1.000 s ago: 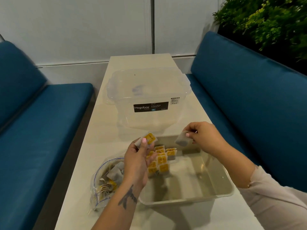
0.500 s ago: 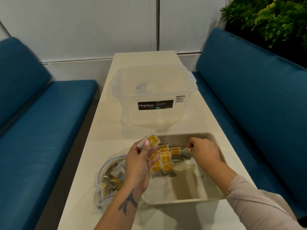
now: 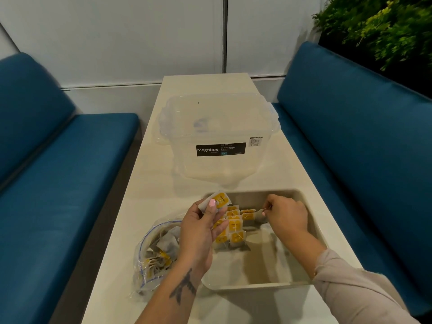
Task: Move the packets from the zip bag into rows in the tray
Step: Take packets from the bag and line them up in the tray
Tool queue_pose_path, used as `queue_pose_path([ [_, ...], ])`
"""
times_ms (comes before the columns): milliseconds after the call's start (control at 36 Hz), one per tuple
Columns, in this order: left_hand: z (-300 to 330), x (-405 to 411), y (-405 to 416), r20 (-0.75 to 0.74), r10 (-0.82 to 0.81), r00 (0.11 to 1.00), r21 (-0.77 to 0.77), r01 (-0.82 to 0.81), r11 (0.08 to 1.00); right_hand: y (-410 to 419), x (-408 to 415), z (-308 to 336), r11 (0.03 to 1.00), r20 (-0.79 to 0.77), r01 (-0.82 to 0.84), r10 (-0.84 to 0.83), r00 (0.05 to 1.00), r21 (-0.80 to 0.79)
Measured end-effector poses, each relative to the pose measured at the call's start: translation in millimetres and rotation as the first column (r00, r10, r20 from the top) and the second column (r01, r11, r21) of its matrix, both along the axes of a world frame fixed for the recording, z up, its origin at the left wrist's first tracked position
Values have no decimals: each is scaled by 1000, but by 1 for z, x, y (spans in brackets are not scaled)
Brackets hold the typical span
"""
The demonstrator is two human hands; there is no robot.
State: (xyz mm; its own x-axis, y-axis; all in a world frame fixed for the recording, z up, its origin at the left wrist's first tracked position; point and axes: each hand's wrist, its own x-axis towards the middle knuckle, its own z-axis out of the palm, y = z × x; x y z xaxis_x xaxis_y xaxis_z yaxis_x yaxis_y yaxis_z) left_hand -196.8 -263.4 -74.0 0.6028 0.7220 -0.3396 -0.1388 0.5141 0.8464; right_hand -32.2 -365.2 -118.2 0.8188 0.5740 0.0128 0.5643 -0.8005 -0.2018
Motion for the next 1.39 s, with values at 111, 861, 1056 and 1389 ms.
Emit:
queue_pose_path([
  [111,0,0,0,-3,1,1000,12,-1,1000,-1,-1,0,1000,5,20,-20,1000,21],
  [861,9,30,-11,-67,-37,997,-85,31,996,-4,-30,59,771,-539,207,202,818,602],
  [1056,10,32,-18,-84,-106,991,21,108,994,-5,-33,78,688,-589,262,291,754,676],
  [1389,-3,4,0,-349,77,934,701,205,683,-18,-12,68,898,-366,43,134,921,438],
])
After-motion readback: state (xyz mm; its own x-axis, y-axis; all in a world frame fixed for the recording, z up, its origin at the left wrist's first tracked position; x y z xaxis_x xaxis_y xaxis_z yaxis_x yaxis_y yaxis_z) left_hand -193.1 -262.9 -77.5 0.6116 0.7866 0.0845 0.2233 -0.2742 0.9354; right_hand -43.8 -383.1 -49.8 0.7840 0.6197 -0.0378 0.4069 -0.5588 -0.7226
